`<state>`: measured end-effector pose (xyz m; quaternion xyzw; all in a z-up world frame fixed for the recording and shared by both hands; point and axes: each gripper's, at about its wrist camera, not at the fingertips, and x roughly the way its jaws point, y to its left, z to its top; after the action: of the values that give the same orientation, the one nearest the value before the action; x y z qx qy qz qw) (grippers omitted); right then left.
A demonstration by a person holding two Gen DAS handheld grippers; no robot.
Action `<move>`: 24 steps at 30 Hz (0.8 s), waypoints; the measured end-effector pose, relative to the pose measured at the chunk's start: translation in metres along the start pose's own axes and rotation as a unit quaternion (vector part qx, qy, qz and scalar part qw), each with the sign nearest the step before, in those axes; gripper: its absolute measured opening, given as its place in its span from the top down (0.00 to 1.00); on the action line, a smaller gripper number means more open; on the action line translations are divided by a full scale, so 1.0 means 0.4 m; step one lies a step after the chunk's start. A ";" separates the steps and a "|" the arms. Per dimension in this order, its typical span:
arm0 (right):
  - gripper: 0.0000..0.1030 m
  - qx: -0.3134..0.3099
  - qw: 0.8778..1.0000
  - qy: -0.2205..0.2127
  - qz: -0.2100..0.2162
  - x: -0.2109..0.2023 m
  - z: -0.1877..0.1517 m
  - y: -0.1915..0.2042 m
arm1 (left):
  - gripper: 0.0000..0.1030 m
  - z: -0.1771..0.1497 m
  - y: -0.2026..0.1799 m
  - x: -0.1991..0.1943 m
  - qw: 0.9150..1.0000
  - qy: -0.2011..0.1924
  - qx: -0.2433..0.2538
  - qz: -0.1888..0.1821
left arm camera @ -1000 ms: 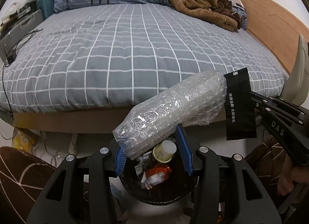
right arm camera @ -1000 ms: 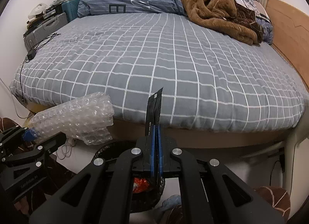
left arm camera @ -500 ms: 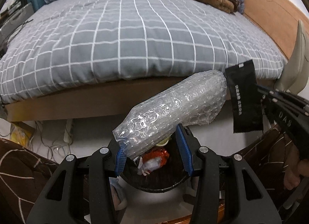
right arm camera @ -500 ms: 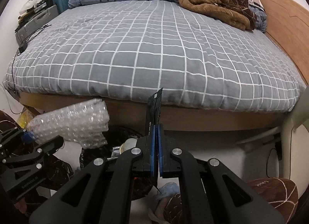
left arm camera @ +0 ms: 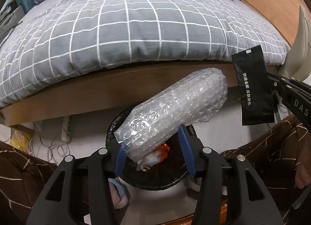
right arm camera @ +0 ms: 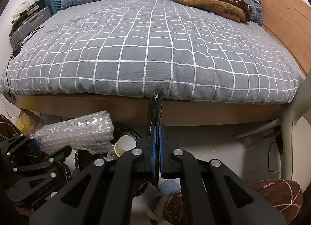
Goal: Collect trash
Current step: 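Open the left gripper to drop the bubble wrap into the bin, then lower the right gripper into the bin and open it to drop the packet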
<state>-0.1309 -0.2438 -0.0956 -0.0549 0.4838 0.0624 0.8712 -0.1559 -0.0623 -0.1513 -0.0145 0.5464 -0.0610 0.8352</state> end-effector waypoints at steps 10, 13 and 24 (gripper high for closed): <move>0.97 -0.001 1.000 0.001 0.004 0.006 0.002 0.006 | 0.35 0.000 0.005 -0.003 1.000 -0.009 0.001 0.002; 0.97 -0.002 1.000 0.002 0.006 0.010 0.001 0.012 | 0.29 0.001 0.008 -0.010 1.000 -0.016 0.000 0.001; 0.97 -0.024 0.999 0.005 0.035 0.027 0.024 0.090 | 0.07 0.012 0.098 -0.062 0.998 -0.047 -0.039 0.016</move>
<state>-0.1230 -0.2061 -0.1009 -0.0588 0.4880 0.1039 0.8646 -0.1580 -0.0209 -0.1305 -0.0415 0.5086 -0.0254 0.8597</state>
